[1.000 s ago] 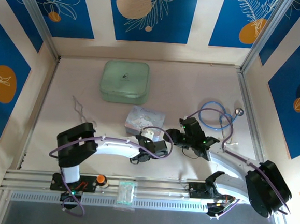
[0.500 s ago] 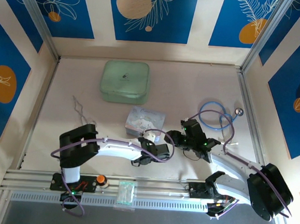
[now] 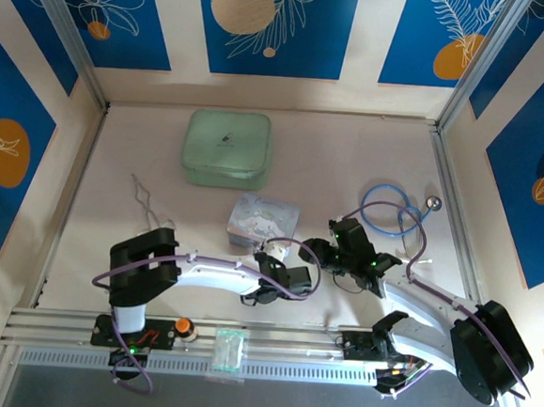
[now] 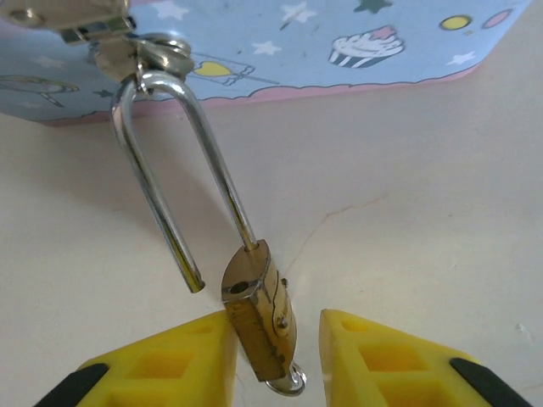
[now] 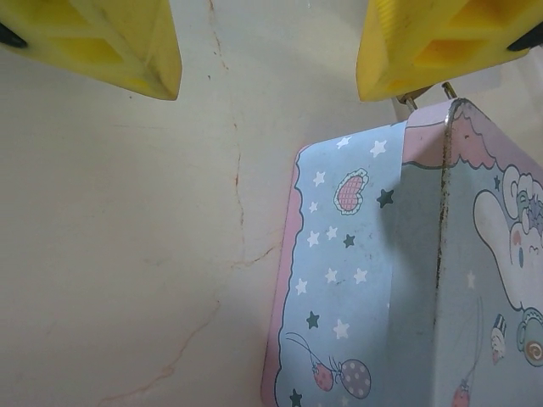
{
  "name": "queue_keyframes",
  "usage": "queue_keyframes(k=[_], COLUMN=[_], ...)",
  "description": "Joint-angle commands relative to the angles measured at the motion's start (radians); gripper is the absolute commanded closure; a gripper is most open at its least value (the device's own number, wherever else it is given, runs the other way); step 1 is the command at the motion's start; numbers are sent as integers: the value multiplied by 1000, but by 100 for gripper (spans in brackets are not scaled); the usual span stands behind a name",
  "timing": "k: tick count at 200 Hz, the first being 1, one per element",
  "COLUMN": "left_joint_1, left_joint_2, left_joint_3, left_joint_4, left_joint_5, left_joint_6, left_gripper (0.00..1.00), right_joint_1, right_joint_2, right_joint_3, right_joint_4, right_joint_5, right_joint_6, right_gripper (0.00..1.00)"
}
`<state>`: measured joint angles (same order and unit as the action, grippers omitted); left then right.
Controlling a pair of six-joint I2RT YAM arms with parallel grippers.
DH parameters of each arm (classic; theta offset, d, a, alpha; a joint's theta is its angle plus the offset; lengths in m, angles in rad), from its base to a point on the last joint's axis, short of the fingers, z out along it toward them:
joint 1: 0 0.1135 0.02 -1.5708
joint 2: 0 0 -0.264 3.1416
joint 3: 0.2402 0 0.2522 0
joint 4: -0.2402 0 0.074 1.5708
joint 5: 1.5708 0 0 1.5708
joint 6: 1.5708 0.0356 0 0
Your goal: Unlock the padlock with the key
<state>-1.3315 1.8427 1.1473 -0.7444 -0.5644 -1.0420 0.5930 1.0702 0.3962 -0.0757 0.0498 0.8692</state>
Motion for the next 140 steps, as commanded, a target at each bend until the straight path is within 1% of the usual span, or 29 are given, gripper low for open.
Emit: queue_keyframes(k=[1, 16, 53, 83, 92, 105, 111, 112, 114, 116, 122, 140], left_joint_1=[-21, -23, -34, -38, -38, -36, -34, -33, -32, -31, -27, -13], left_joint_2=[46, 79, 129, 111, 88, 31, -1, -6, -16, -28, -62, -165], left_joint_3=[65, 97, 162, 144, 127, 85, 66, 63, 58, 51, 35, -17], left_joint_4=[-102, -137, -200, -180, -165, -123, -106, -103, -98, -93, -77, -37], left_joint_5=[-55, -60, -78, -82, -85, -94, -97, -97, -99, -101, -106, -130], left_joint_6=[-4, 5, 9, 8, 5, 10, 14, 14, 15, 15, 21, 33], left_gripper=[71, 73, 73, 73, 70, 62, 57, 56, 54, 51, 42, 9], right_joint_1=[7, 6, 7, 8, 9, 14, 14, 14, 14, 13, 10, 8], right_joint_2=[-13, -15, -31, -59, -81, -131, -157, -161, -169, -177, -195, -227], right_joint_3=[-18, -22, -33, -41, -52, -76, -86, -88, -91, -93, -92, -69], right_joint_4=[-16, -21, -29, -32, -19, 0, 3, 2, 0, -5, -23, -106], right_joint_5=[14, 18, 22, 22, 13, 3, -2, -2, -2, -4, -7, -13], right_joint_6=[15, 19, 22, 14, 1, -16, -19, -19, -17, -18, -27, -79], right_gripper=[43, 43, 43, 43, 43, 41, 26, 21, 6, 1, 1, 1])
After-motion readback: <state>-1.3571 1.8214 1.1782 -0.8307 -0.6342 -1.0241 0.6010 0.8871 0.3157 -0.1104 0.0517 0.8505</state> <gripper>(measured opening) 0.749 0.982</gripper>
